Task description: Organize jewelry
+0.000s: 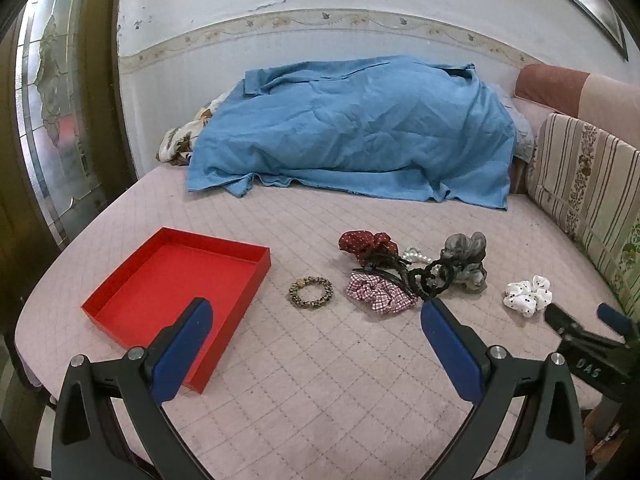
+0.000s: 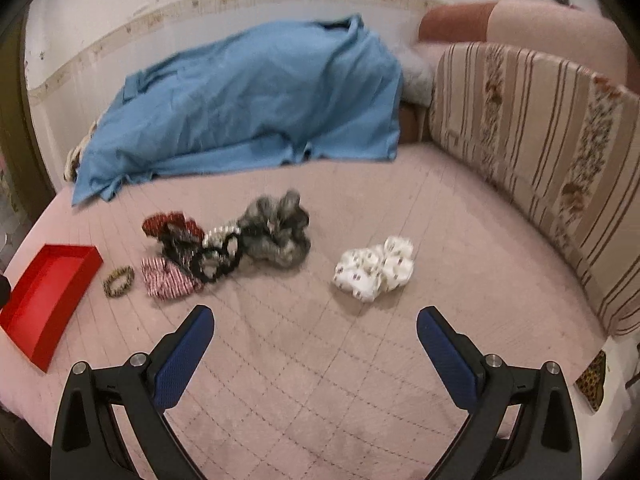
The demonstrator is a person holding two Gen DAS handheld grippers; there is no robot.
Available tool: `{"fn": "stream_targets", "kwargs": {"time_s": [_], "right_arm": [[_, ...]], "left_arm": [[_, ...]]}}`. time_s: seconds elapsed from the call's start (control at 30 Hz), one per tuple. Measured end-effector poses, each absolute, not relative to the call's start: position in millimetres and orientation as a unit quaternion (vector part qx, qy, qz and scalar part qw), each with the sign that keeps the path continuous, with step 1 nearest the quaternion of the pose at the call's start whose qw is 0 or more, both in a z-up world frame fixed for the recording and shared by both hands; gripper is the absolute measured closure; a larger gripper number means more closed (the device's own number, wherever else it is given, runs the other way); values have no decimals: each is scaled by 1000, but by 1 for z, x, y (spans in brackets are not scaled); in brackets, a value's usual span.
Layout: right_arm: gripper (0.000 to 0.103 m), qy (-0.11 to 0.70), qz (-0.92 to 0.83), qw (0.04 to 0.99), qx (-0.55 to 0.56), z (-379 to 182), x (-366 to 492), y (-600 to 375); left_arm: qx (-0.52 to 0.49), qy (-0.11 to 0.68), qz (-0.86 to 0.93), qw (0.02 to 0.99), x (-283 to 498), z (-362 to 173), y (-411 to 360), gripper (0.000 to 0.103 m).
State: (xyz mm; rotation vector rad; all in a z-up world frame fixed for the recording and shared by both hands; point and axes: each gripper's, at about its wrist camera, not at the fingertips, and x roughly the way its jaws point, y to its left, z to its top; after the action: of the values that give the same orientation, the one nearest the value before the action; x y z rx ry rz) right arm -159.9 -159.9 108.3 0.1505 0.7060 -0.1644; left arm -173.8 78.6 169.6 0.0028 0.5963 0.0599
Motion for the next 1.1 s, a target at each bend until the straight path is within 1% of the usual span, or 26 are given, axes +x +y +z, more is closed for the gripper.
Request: {"fn": "stream_targets", "kwargs": {"time_s": [0.37, 0.53, 0.87, 1.1], "right_arm": [[0, 306, -98, 945, 66, 133, -178, -155], [0, 300, -104, 946, 68, 135, -182, -155], [0, 293, -96, 949, 61, 137, -185, -152], [0, 301, -88, 948, 59, 133, -184, -147]], "left_arm": [[-5, 298, 38, 954, -181, 173, 87, 0], [-4, 315, 31, 949, -182, 171, 87, 0], [3, 305, 36, 952, -188, 176, 85, 0], [7, 313, 35, 949, -186, 175, 85, 0]]}}
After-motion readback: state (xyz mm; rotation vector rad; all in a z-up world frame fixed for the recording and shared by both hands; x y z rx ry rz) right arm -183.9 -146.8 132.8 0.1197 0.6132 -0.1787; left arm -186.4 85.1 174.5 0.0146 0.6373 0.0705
